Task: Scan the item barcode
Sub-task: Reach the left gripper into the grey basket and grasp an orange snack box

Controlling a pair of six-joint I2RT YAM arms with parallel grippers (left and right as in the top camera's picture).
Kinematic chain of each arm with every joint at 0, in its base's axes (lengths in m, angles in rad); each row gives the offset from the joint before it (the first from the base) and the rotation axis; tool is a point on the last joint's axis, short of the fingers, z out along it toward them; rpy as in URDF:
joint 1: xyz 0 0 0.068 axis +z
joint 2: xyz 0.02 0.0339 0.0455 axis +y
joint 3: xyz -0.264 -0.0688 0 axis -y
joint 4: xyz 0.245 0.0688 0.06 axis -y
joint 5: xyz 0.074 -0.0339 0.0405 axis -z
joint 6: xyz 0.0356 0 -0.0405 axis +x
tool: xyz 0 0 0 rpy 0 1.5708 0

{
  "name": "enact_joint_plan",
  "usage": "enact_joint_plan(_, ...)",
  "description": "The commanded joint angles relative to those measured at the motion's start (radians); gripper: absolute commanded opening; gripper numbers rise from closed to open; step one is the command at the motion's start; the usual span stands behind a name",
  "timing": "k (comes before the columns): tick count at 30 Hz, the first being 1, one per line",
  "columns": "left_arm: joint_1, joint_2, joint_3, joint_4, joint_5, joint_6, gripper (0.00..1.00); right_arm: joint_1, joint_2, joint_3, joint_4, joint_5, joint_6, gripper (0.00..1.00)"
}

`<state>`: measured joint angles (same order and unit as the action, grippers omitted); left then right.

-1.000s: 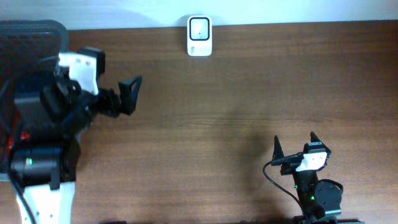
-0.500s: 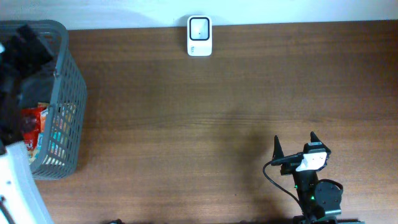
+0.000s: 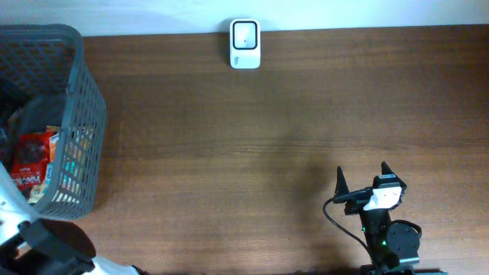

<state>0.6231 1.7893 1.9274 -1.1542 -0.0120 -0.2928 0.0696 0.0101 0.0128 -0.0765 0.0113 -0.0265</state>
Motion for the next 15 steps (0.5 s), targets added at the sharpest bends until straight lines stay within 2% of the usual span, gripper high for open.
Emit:
enact_joint_plan(1, 0.002, 0.071, 0.005, -0.059, -0.037, -0.009, 0.95, -0.005, -0.006, -0.007, -0.005, 0.012, 0.005, 0.98)
enact_joint_plan(4, 0.002, 0.119, 0.003, -0.105, -0.061, -0.005, 0.91, -0.005, -0.006, -0.007, -0.005, 0.012, 0.005, 0.98)
enact_joint_plan(5, 0.002, 0.135, 0.001, -0.109, -0.061, -0.005, 0.85, -0.005, -0.006, -0.007, -0.005, 0.012, 0.005, 0.98)
enact_joint_plan(7, 0.002, 0.173, 0.0, -0.112, -0.061, -0.005, 0.62, -0.005, -0.006, -0.007, -0.005, 0.012, 0.005, 0.98)
enact_joint_plan(9, 0.002, 0.2, 0.0, -0.11, -0.06, 0.001, 0.6, -0.005, -0.006, -0.007, -0.005, 0.012, 0.005, 0.99)
enact_joint_plan(11, 0.002, 0.243, 0.0, -0.108, -0.051, 0.005, 0.7, -0.005, -0.006, -0.007, -0.005, 0.012, 0.005, 0.98)
enact_joint_plan(13, -0.006, 0.278, -0.001, -0.108, -0.008, 0.063, 0.66, -0.005, -0.006, -0.007, -0.005, 0.012, 0.005, 0.98)
enact_joint_plan(15, -0.021, 0.309, -0.002, -0.106, -0.004, 0.067, 0.67, -0.005, -0.006, -0.007, -0.005, 0.012, 0.005, 0.98)
